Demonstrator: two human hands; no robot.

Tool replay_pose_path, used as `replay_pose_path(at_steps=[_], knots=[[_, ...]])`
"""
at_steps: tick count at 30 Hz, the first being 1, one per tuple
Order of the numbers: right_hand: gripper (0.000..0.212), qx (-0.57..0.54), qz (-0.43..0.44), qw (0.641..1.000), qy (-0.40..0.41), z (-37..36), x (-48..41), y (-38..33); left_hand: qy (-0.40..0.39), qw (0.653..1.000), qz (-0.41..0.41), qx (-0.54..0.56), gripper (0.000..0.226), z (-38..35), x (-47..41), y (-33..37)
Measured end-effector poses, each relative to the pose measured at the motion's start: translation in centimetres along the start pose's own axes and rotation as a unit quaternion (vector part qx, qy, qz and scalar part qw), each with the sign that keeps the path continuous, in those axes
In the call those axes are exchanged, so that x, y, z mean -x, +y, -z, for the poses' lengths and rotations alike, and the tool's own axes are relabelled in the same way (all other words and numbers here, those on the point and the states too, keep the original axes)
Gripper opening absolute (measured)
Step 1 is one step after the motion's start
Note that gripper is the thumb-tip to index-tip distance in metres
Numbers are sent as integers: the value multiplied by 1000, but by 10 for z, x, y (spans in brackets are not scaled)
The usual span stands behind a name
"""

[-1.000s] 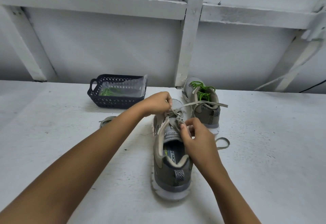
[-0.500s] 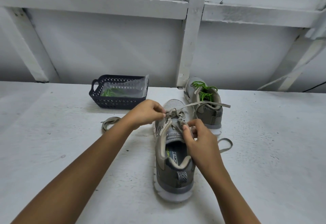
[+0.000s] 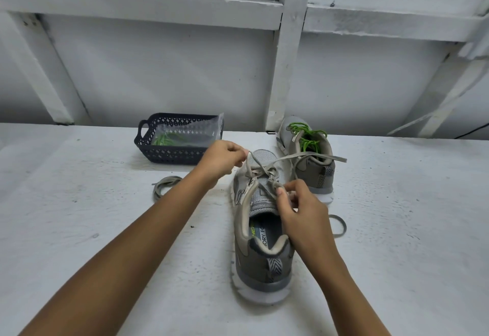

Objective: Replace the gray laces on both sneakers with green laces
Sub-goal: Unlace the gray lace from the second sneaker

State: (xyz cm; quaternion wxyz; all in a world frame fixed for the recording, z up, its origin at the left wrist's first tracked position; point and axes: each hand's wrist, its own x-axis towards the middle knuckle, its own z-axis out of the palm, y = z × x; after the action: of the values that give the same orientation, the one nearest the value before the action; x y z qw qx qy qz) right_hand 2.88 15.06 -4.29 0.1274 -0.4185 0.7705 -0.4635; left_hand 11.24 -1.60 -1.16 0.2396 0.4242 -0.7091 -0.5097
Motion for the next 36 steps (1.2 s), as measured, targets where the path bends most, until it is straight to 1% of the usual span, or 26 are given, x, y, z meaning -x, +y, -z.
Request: replay_pose_path(at_steps=[2, 4, 5, 7, 9, 11, 13, 15, 17, 19, 20, 22, 23, 25, 26, 28, 29, 31, 32, 34, 36], knots=[[9, -1, -3, 1000, 0, 0, 0, 0, -27, 999, 12, -38, 23, 0, 3, -2], [9, 2, -4, 1000, 2, -1, -1, 1, -61, 995, 36, -65, 39, 1, 5, -6], [10, 3, -4, 1000, 4, -1, -1, 1, -77, 993, 41, -76, 42, 0, 7, -9], [10, 3, -5, 1000, 6, -1, -1, 1, -92, 991, 24, -93, 31, -4, 10, -12], [12, 3, -5, 1000, 7, -1, 0, 0, -67, 992, -6, -105, 17, -8, 10, -14], [13, 4, -4, 1000, 8, 0, 0, -1, -50, 993, -11, -105, 17, -9, 9, -14], [13, 3, -6, 1000, 7, 0, 0, -1, -62, 996, 26, -57, 18, -2, 7, -10], [13, 0, -6, 1000, 7, -1, 0, -1, -71, 994, 82, 32, 17, 6, 4, -4], [14, -2, -6, 1000, 8, -1, 1, -1, -62, 981, 126, 135, 18, 15, 1, -1], [14, -2, -6, 1000, 10, 0, 1, -2, -40, 968, 139, 205, 16, 21, -1, -1], [15, -2, -6, 1000, 11, 0, 1, -2, -31, 972, 132, 194, 15, 22, -1, -3], [15, -3, -8, 1000, 11, 0, 1, -3, -35, 988, 109, 104, 19, 19, 4, -9], [15, -4, -9, 1000, 11, 0, 1, -3, -52, 991, 101, 65, 24, 15, 7, -13], [15, -4, -10, 1000, 12, 0, 1, -3, -83, 992, 89, 39, 26, 5, 12, -21], [15, -4, -10, 1000, 12, 0, 1, -3, -80, 993, 73, 40, 22, 0, 14, -24], [15, -5, -11, 1000, 12, -1, 1, -3, -36, 999, 25, 30, 13, -8, 15, -31], [15, -6, -11, 1000, 13, 0, 1, -3, -13, 1000, 1, 18, 11, -11, 15, -33], [15, -7, -11, 1000, 14, -1, 1, -3, 8, 1000, -20, 15, 11, -12, 15, -32], [15, -7, -11, 1000, 14, -1, 1, -3, 11, 999, -21, 33, 11, -10, 15, -30], [14, -8, -11, 1000, 12, -1, 1, -3, 33, 993, 6, 114, 11, -5, 13, -25], [14, -13, -9, 1000, 11, 0, 2, -2, 75, 973, 45, 215, 12, 3, 10, -21]])
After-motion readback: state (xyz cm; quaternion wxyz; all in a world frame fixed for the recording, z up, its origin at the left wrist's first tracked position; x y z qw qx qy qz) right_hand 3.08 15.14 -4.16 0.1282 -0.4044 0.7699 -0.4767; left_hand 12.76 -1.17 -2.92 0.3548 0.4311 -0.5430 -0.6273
